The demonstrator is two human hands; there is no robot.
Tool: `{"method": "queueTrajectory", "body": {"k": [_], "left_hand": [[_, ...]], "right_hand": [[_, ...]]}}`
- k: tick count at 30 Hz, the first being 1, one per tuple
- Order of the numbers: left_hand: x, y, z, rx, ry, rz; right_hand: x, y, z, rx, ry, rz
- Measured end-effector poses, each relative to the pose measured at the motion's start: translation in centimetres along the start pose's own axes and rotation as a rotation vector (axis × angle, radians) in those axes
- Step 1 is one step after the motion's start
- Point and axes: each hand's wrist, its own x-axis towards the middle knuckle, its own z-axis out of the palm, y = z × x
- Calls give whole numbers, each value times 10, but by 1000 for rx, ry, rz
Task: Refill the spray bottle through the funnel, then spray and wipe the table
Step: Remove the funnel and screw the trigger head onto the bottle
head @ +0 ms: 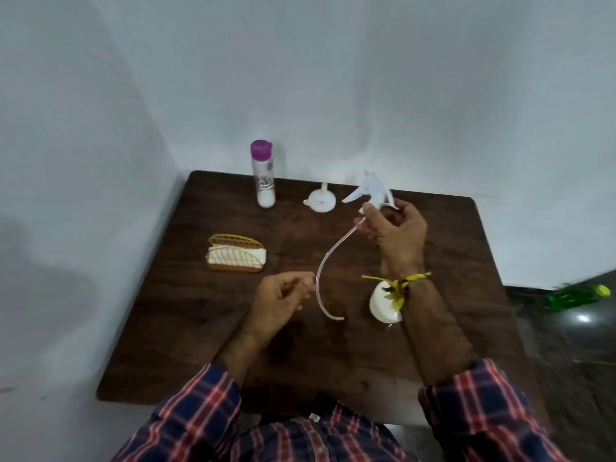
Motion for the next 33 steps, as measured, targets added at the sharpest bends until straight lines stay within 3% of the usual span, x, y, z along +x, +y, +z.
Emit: {"method": "queueTrajectory", "body": {"k": [4,10,20,33], "left_hand": [[6,39,50,-12,-192,105],[21,51,99,72,-163,165],[42,68,157,-113,-123,185],[64,35,177,131,-144,175]], "right_hand": [[0,-47,-59,206,59,-52],[11,-62,-121,353,198,-56],[36,-66,-172,491,327,-74],[56,-34,-203,515,345,-40]]}}
